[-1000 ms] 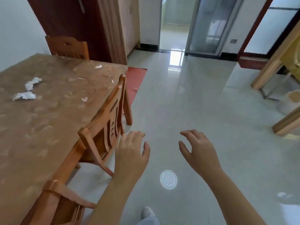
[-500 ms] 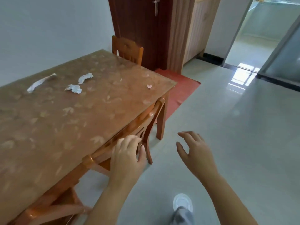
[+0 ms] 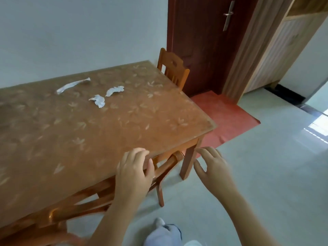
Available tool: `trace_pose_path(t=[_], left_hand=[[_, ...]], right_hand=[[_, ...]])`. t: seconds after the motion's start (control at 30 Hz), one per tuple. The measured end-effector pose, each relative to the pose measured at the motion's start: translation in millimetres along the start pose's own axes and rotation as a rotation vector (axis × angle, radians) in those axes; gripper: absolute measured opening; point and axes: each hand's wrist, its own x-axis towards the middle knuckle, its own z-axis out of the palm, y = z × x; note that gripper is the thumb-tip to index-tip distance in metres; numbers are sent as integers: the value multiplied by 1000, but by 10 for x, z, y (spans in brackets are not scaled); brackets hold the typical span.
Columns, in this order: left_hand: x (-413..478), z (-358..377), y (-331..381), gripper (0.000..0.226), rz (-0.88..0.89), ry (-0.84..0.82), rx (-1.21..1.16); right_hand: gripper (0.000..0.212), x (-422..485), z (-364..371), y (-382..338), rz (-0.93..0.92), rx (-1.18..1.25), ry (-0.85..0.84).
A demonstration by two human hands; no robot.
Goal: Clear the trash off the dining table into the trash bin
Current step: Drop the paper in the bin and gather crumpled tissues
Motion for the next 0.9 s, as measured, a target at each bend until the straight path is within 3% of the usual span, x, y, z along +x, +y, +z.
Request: trace_pose_path(t=[0.43,0.9], left_hand=[[1584,629,-654,15,-168,208,97],[2435,1163,-1563,16,-593,383,318]], right_hand=[[26,2253,571,100,-248,-19,-151],[30,4134,1899,-378,-622,41,-456]])
